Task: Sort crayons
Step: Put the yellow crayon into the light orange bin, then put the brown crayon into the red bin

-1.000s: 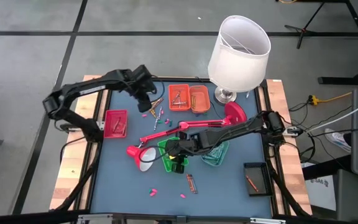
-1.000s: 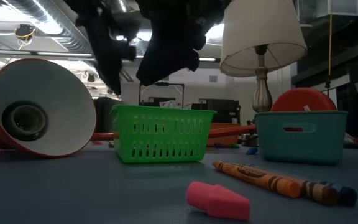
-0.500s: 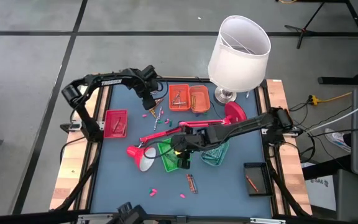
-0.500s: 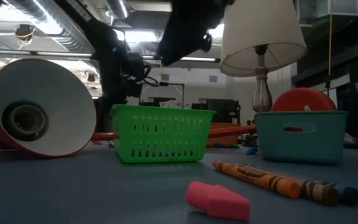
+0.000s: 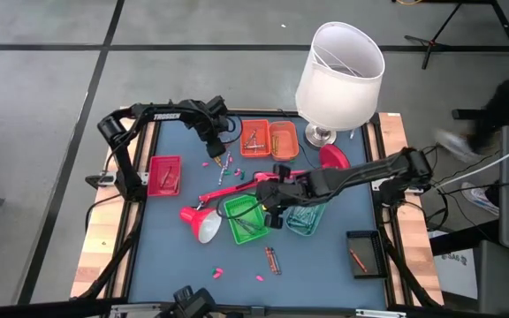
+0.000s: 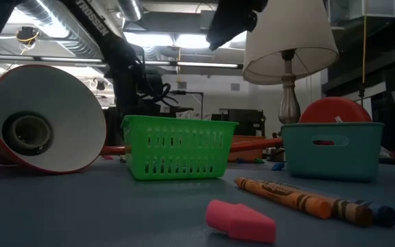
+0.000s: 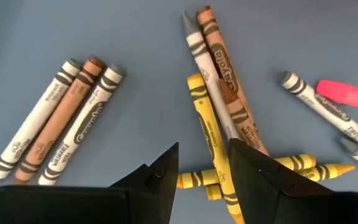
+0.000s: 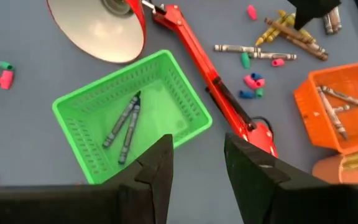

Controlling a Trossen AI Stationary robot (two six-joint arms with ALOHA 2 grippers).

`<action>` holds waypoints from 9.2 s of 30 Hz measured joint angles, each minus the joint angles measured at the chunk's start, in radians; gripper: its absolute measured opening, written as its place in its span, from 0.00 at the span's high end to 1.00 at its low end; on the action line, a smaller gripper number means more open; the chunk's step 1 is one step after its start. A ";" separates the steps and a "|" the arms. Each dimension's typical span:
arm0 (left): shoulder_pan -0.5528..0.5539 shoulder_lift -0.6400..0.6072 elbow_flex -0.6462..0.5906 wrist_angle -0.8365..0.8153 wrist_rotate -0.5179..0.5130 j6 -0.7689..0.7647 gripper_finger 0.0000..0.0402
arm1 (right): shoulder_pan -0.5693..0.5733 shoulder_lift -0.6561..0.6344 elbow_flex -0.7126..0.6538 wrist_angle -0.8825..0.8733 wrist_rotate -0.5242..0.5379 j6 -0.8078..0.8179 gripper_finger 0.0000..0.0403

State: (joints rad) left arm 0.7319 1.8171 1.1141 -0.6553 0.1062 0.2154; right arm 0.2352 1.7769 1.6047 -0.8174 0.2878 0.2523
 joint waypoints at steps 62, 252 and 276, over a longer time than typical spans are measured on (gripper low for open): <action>-0.011 -0.149 0.000 0.032 -0.016 -0.085 0.99 | 0.000 -0.187 0.000 -0.306 0.176 -0.007 0.65; -0.116 -0.308 -0.486 0.441 -0.016 -0.257 0.73 | -0.367 0.466 0.417 -0.045 -0.315 -0.799 0.73; -0.117 -0.286 -0.465 0.426 -0.010 -0.257 0.99 | -0.364 0.400 0.419 -0.206 -0.441 -0.645 0.73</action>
State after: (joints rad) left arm 0.6147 1.5310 0.6492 -0.2297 0.0960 -0.0413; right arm -0.1284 2.1773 2.0235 -1.0231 -0.1533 -0.3927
